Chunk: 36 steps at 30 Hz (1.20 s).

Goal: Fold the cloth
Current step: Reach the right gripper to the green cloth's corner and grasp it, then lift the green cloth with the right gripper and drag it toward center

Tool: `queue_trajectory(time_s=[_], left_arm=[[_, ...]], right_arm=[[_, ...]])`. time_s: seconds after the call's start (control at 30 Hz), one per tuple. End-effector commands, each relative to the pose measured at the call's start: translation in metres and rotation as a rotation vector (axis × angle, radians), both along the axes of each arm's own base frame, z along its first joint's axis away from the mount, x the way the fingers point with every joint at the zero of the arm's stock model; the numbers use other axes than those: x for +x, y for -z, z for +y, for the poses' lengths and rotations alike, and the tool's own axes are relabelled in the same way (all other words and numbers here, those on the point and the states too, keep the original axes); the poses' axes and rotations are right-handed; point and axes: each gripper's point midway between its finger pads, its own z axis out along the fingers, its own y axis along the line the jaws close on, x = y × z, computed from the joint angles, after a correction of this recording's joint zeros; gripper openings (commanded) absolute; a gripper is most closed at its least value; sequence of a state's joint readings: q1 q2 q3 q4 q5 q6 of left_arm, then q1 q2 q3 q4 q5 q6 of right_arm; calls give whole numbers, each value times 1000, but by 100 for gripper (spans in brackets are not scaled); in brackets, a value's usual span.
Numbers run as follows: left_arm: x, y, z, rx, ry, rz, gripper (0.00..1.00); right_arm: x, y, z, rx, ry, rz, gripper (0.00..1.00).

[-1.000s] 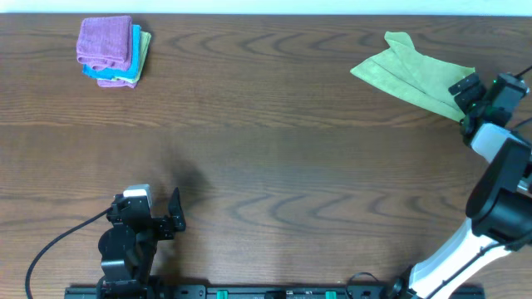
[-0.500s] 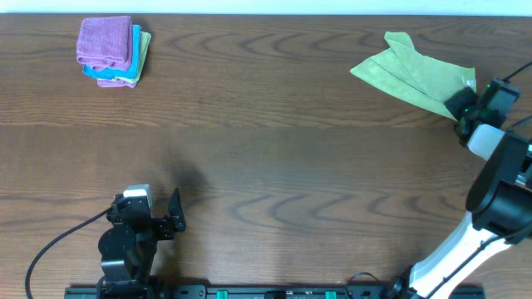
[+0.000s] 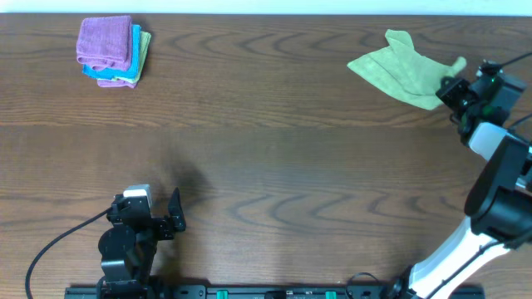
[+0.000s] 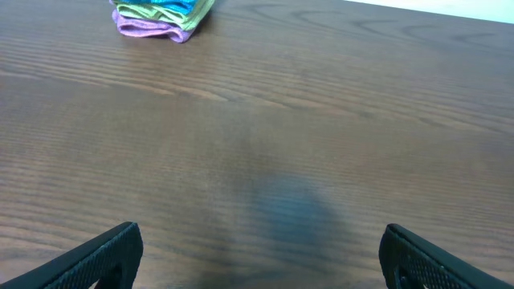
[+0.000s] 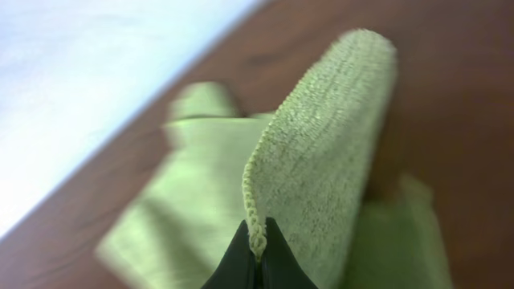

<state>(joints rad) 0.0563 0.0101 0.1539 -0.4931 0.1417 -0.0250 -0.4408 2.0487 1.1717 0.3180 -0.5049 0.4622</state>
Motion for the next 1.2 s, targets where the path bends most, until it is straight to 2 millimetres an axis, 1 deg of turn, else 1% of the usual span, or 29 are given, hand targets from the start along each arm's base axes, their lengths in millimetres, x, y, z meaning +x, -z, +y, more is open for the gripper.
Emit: queue_trajectory(time_s=[0.0,0.03,0.07,0.13,0.17,0.23,0.3,0.33,0.4,0.43,0.53,0.6,0.63,0.67,0.73,0.8,0.9,0.97,1.0,1.07,1.1,1.17], left_arm=[[0,6,3,14,-9,11,95],[0,6,3,14,-9,11,95],[0,6,3,14,-9,11,95],[0,6,3,14,-9,11,95],[0,6,3,14,-9,11,95],[0,6,3,14,-9,11,95],[0,6,3,14,-9,11,96],[0,6,3,14,-9,11,96],[0,6,3,14,-9,11,95],[0,6,3,14,-9,11,96],[0,6,3,14,-9,11,95],[0,6,3,14,-9,11,95],[0,6,3,14,-9,11,95],[0,6,3,14,-9,11,96],[0,6,3,14,-9,11,95],[0,6,3,14,-9,11,96],[0,6,3,14,-9,11,95],[0,6,3,14,-9,11,95],[0,6,3,14,-9,11,95],[0,6,3,14,-9,11,95],[0,6,3,14,-9,11,95],[0,6,3,14,-9,11,95]], right_arm=[[9,-93,68,28,-282,-205,1],[8,-103,81,30,-320,-225,1],[5,-117,101,32,-367,-243,1],[-1,-138,139,40,-457,-269,1],[-4,-144,151,43,-487,-278,1],[-12,-159,185,53,-567,-293,1],[-25,-168,217,58,-651,-292,1],[-34,-170,232,58,-686,-276,1],[-53,-166,256,32,-746,-222,1],[-60,-163,263,20,-762,-194,1],[-91,-149,285,-51,-819,-83,1],[-117,-143,300,-127,-846,-4,1],[-122,-142,303,-148,-849,11,1],[-132,-141,306,-204,-847,38,1],[-144,-140,302,-319,-801,82,1],[-150,-144,290,-429,-720,116,1],[-150,-154,270,-530,-610,120,1],[-145,-158,250,-589,-523,132,1],[-141,-159,234,-633,-452,149,1],[-135,-160,208,-694,-345,175,1],[-130,-163,191,-730,-272,186,1],[-125,-168,174,-759,-196,186,1]])
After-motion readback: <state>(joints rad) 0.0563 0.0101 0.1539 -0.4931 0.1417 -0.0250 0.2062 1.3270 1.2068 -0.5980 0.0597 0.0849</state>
